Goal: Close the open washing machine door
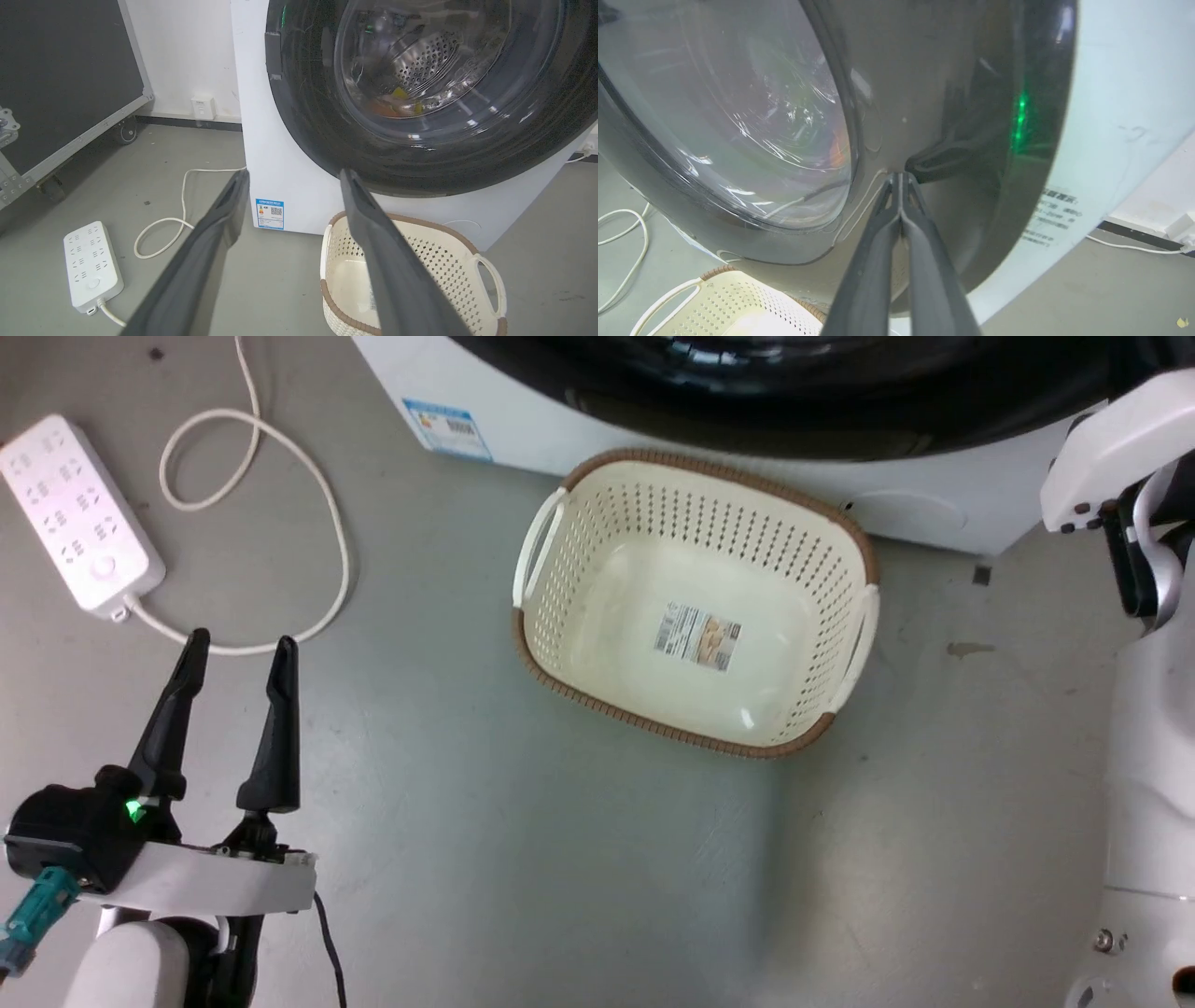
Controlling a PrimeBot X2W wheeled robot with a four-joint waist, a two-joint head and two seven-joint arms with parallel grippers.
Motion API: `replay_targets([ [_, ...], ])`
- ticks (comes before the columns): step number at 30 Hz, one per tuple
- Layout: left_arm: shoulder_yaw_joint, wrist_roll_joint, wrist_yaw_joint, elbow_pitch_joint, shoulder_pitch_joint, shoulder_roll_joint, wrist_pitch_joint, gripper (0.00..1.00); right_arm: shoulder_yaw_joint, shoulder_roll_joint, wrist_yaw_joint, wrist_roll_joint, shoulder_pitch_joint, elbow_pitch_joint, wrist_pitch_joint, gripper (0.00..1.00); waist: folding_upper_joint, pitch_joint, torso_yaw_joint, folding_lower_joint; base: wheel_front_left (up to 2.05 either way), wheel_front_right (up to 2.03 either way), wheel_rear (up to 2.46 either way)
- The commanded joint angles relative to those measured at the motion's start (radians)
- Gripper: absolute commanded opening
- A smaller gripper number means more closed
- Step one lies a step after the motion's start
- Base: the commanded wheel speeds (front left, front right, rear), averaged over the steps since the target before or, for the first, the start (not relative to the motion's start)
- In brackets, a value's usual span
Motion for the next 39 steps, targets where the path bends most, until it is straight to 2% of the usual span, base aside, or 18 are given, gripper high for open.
replay_targets([
  [1,0.003,0.005,-0.004,0.003,0.003,-0.004,-0.005,1.0,-0.001,-0.008,-0.002,0.009,0.016,0.006,-0.017,0.0,0.0,-0.035,-0.014,0.0,0.0,0.0,0.0],
  [5,0.003,0.023,-0.004,0.007,0.024,-0.02,-0.005,1.0,0.051,-0.008,-0.002,0.045,0.081,0.025,-0.051,0.0,0.0,-0.108,-0.036,0.0,0.0,0.0,0.0],
  [7,0.002,0.035,-0.004,0.012,0.037,-0.029,-0.005,1.0,0.072,-0.008,-0.002,0.067,0.125,0.02,-0.071,1.0,0.0,-0.152,-0.048,0.0,0.0,0.0,0.0],
  [12,0.009,0.069,-0.004,0.021,0.078,-0.055,-0.005,1.0,0.129,-0.008,-0.002,0.157,0.257,-0.044,-0.113,1.0,0.0,-0.257,-0.084,0.0,0.0,0.0,0.0],
  [19,0.013,0.11,-0.004,0.036,0.129,-0.087,-0.005,1.0,0.215,-0.008,-0.002,0.286,0.506,-0.24,-0.154,1.0,0.0,-0.36,-0.138,0.0,0.0,0.0,0.0],
  [24,0.014,0.122,-0.004,0.05,0.16,-0.108,-0.005,1.0,0.219,-0.008,-0.002,0.33,0.693,-0.371,-0.205,1.0,0.0,-0.405,-0.17,0.0,0.0,0.0,0.0],
  [27,0.017,0.127,-0.004,0.057,0.176,-0.114,-0.005,1.0,0.227,-0.008,-0.002,0.314,0.787,-0.428,-0.23,1.0,0.0,-0.419,-0.188,0.0,0.0,0.0,0.0],
  [32,0.009,0.135,-0.004,0.07,0.191,-0.119,-0.005,1.0,0.222,-0.008,-0.002,0.349,0.893,-0.462,-0.259,1.0,0.0,-0.43,-0.201,0.0,0.0,0.0,0.0],
  [39,-0.009,0.132,-0.004,0.118,0.21,-0.124,-0.005,1.0,0.233,-0.008,-0.002,0.391,0.99,-0.444,-0.297,1.0,0.0,-0.445,-0.199,0.0,0.0,0.0,0.0],
])
